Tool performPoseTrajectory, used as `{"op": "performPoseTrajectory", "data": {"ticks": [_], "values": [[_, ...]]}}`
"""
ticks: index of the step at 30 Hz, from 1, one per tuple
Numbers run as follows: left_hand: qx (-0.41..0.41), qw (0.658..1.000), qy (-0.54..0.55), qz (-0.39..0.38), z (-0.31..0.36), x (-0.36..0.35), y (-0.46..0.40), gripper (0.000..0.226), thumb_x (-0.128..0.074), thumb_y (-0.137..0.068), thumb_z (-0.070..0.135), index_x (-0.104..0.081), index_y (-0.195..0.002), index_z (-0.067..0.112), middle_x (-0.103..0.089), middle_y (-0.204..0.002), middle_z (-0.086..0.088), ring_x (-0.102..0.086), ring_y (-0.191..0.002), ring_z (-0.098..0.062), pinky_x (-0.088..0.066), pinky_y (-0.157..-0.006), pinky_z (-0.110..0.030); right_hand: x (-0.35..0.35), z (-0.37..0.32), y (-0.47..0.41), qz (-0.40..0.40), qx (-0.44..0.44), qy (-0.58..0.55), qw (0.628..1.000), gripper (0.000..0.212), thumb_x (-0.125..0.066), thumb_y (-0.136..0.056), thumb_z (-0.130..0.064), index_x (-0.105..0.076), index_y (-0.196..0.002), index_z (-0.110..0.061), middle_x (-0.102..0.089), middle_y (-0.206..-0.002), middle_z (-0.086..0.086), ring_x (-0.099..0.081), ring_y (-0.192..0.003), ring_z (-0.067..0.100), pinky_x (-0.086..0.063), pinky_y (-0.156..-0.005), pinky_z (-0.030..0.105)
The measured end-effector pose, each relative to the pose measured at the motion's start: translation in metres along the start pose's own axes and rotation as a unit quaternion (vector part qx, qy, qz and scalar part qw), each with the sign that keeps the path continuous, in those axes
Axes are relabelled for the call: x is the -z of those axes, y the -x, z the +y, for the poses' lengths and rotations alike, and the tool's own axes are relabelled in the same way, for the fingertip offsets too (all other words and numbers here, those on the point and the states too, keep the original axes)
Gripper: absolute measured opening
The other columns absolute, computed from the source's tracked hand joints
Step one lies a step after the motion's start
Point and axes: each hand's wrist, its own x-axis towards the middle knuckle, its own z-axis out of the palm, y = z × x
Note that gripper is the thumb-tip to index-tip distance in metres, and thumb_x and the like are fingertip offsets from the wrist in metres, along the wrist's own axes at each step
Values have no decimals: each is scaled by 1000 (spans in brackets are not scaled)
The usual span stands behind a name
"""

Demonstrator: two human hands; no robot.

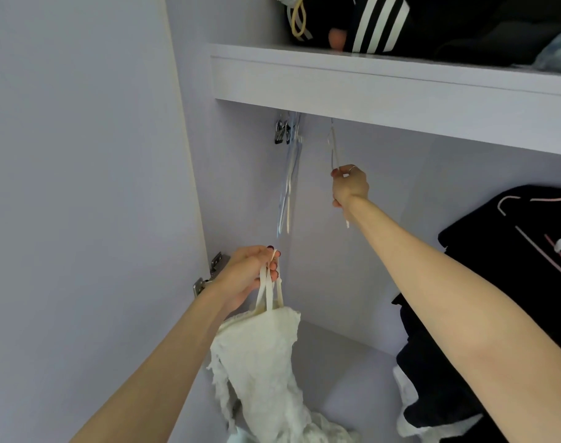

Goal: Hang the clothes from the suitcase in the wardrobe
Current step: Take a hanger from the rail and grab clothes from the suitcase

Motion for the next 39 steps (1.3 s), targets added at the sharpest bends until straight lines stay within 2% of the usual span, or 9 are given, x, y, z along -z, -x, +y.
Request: {"op": "performPoseTrajectory", "data": {"ticks": [8,13,15,19,23,26,30,34,39], "values": [[-2,1000,7,9,-4,-4,1,17,-48,-94,8,-63,-86,5,-57,-73,-6,-55,-66,-18,-51,-74,-29,27,38,14,60,31,-21,997,15,-44,-89,-12,-50,-75,-14,-55,-75,6,-49,-75,26,-44,-66,37],[0,1000,8,-11,-13,-15,2,16,-46,-94,3,-61,-87,4,-55,-73,-8,-54,-65,-18,-50,-69,-26,39,72,49,105,67,-13,992,48,-55,-88,-39,-29,-54,-18,-38,-51,-1,-42,-62,22,-44,-65,39],[-2,1000,3,-12,-17,-18,2,17,-46,-94,2,-61,-85,3,-56,-73,-8,-53,-65,-18,-50,-67,-25,43,84,61,89,38,-39,995,49,-59,-85,-49,-38,-55,-15,-43,-48,2,-43,-53,17,-47,-67,35],[6,1000,-4,-21,-28,-22,0,17,-46,-93,2,-60,-84,4,-55,-73,-8,-53,-63,-18,-49,-65,-25,47,104,78,-33,-90,-149,984,36,-59,-87,-47,-60,-93,-12,-42,-56,2,-40,-50,12,-49,-56,29],[26,999,-19,-32,-38,-24,-4,16,-47,-93,6,-61,-84,5,-56,-71,-6,-51,-57,-17,-48,-62,-24,50,139,86,61,-156,-61,984,58,-50,-84,-64,-41,-59,-12,-37,-57,0,-36,-52,15,-33,-53,29],[38,998,-41,-27,-44,-24,-8,15,-51,-91,6,-63,-83,4,-57,-72,-7,-50,-58,-18,-47,-63,-26,58,164,92,113,-126,-28,985,62,-53,-80,-66,-35,-57,-11,-41,-59,3,-42,-58,19,-38,-63,32],[44,983,-171,-44,-48,-30,-3,21,-48,-93,6,-64,-82,-1,-57,-64,-7,-46,-52,-18,-44,-56,-26,70,170,91,30,-115,-2,993,68,-51,-79,-70,-61,-81,-2,-48,-59,1,-48,-55,20,-52,-70,35],[28,972,-231,-18,-53,-34,-5,23,-47,-93,5,-64,-78,0,-53,-68,-8,-41,-42,-16,-44,-46,-22,74,172,93,68,-126,102,984,66,-45,-77,-76,-40,-61,-12,-49,-65,4,-55,-64,22,-54,-69,37],[33,979,-197,45,-66,-30,-13,28,-39,-95,2,-59,-77,5,-49,-71,-5,-39,-37,-14,-40,-43,-21,74,178,100,75,-58,109,989,57,-35,-97,-48,-47,-58,-8,-51,-58,5,-51,-62,20,-43,-65,33]]}}
